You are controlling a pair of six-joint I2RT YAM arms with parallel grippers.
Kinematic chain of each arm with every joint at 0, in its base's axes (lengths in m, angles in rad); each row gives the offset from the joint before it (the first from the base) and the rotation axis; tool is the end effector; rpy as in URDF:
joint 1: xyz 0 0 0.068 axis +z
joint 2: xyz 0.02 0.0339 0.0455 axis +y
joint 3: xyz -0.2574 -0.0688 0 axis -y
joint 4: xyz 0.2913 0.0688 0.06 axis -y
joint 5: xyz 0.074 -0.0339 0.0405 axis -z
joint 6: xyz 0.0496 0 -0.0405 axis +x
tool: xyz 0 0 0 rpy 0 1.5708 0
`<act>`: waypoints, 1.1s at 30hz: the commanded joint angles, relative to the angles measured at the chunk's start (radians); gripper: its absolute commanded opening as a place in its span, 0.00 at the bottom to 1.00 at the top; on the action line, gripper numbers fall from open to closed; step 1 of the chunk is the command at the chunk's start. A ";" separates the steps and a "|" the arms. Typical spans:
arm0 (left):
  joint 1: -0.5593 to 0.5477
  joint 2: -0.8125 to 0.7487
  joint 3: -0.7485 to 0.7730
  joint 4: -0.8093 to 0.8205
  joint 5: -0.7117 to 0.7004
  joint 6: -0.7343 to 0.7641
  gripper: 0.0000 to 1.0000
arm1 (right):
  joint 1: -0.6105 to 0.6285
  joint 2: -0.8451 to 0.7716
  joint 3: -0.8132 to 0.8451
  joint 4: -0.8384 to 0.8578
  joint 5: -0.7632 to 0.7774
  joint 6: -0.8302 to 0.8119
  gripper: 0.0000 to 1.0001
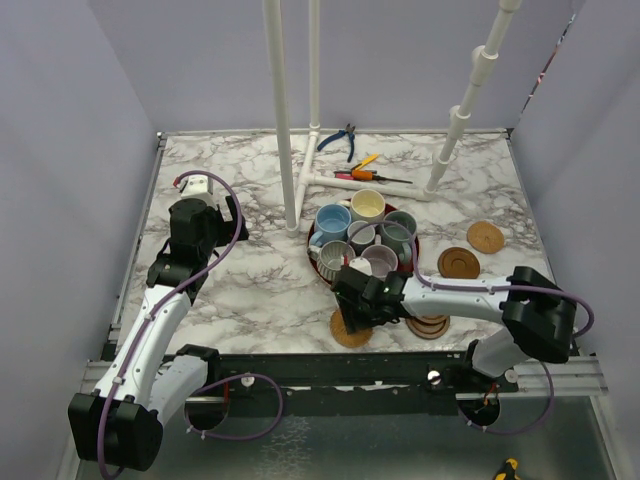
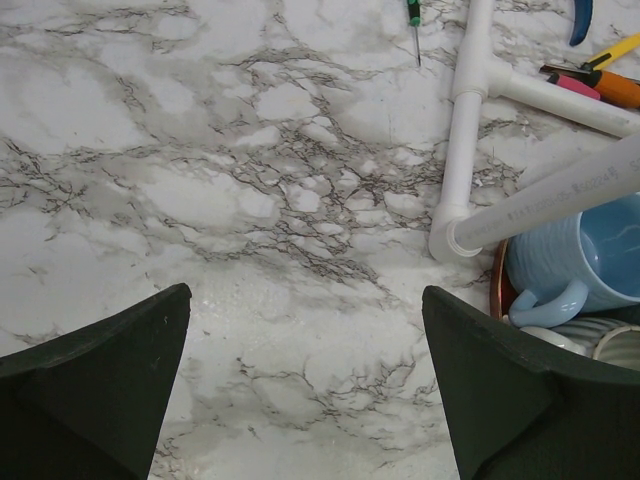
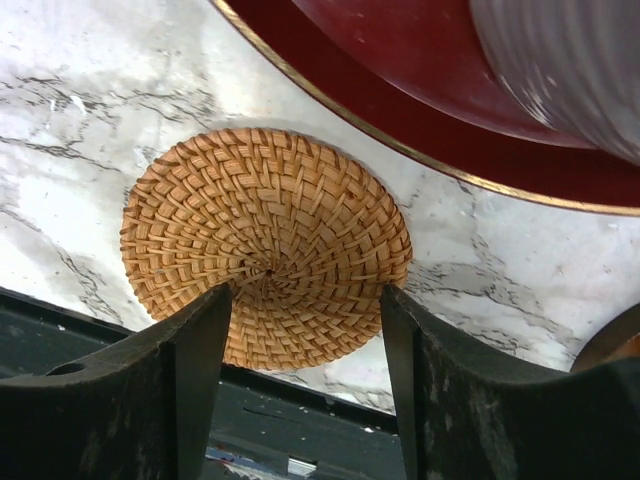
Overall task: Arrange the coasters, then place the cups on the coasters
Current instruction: Move the coaster to the corner of the board.
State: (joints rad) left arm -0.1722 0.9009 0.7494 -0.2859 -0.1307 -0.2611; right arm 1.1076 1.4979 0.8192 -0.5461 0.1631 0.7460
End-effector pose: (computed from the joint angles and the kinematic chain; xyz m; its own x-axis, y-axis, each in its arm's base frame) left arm 0.2659 -0.0397 0.2784 -0.4170 -0.1873 -0.8894 -0.0560 0.9820 -0.1805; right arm 0.1445 0.2714 0.1184 -0.8911 -0.2854 -0.3527 -0.3450 0.9312 0.1180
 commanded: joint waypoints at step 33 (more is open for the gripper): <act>0.004 -0.121 -0.012 -0.008 -0.288 -0.016 0.99 | 0.193 0.557 0.543 0.120 0.086 -0.231 0.62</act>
State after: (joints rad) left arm -0.1722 0.7898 0.7494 -0.2863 -0.3805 -0.2695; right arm 1.2850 1.9614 1.3312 -0.4755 0.2733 0.5465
